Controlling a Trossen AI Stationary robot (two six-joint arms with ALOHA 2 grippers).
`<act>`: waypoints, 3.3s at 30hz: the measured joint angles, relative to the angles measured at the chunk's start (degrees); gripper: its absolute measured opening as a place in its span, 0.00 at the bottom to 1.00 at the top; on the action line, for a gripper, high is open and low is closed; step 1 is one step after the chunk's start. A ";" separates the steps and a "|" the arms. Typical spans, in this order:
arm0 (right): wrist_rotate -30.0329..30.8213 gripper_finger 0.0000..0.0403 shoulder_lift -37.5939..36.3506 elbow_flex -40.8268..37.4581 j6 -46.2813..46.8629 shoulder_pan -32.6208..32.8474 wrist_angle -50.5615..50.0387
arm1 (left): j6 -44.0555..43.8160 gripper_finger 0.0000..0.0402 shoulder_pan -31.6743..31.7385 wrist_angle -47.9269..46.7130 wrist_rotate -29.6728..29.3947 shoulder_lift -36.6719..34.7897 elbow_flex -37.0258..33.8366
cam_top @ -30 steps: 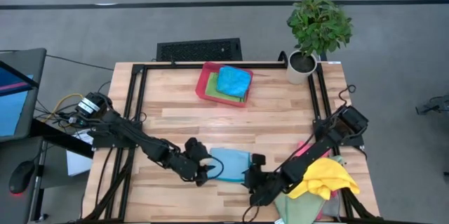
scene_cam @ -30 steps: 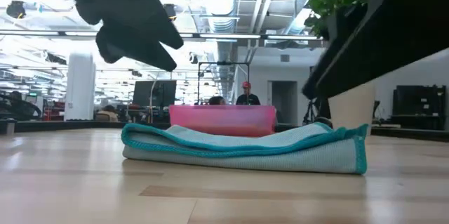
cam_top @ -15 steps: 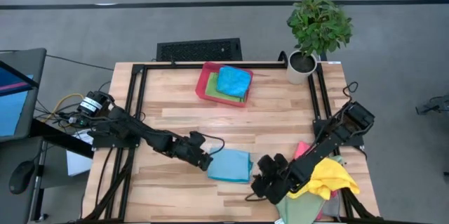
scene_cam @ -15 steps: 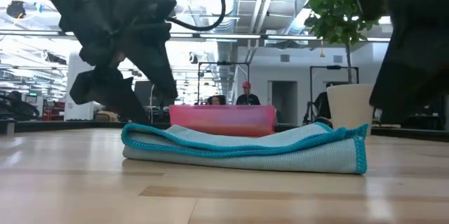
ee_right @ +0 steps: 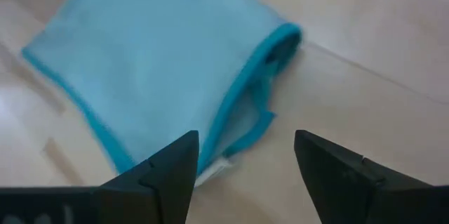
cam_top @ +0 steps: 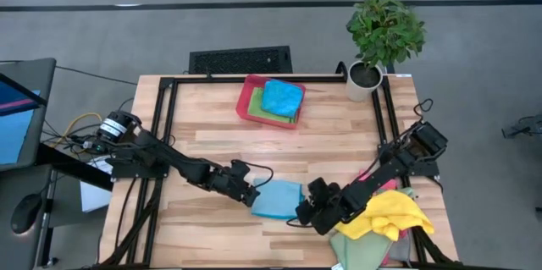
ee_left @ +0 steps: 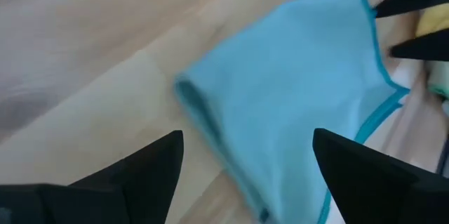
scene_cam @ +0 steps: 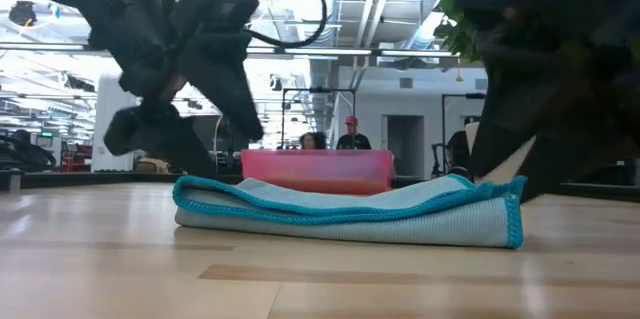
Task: Fold microfiber towels
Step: Stack the light blue microfiber cloth on top of the blue microfiber cloth in the red bin
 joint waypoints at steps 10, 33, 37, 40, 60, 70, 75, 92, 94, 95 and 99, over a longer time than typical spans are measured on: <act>1.69 0.65 4.74 -0.47 3.97 -0.16 6.93 | -2.66 0.77 0.13 11.83 2.52 7.85 0.18; 1.77 0.07 7.80 -0.57 -3.78 -3.81 13.43 | -2.64 0.27 -0.07 10.74 1.33 10.56 0.02; 1.61 0.07 7.78 -0.62 -6.34 -4.14 14.12 | -0.93 0.10 -0.07 11.87 1.11 11.97 0.07; 1.49 0.08 7.78 -0.62 -7.91 -4.69 14.67 | -0.45 0.02 0.27 13.13 1.13 12.08 -0.02; 1.21 0.07 -10.95 -0.82 -40.40 -26.67 7.95 | 21.14 0.01 24.19 -0.99 5.34 -11.30 -0.13; -6.43 0.07 -14.02 -0.60 -52.62 -45.18 11.66 | 37.23 0.01 46.35 -6.36 14.48 -11.72 6.06; -10.39 0.07 -11.98 -0.74 -56.00 -51.72 14.65 | 41.30 0.01 51.28 -6.36 16.96 -7.59 10.81; -17.22 0.10 -5.30 -0.58 -60.07 -61.80 16.24 | 50.63 0.02 56.85 -17.00 18.53 11.77 29.10; -17.14 0.13 -3.44 -0.51 -60.14 -61.80 17.14 | 50.92 0.03 56.52 -17.21 16.78 11.69 29.27; -17.31 0.14 -2.57 -0.47 -60.31 -61.80 17.86 | 51.13 0.04 56.48 -17.75 16.16 11.65 29.26; -17.16 0.20 -1.41 -0.45 -62.60 -61.80 19.02 | 52.80 0.09 56.65 -18.25 14.69 11.75 29.22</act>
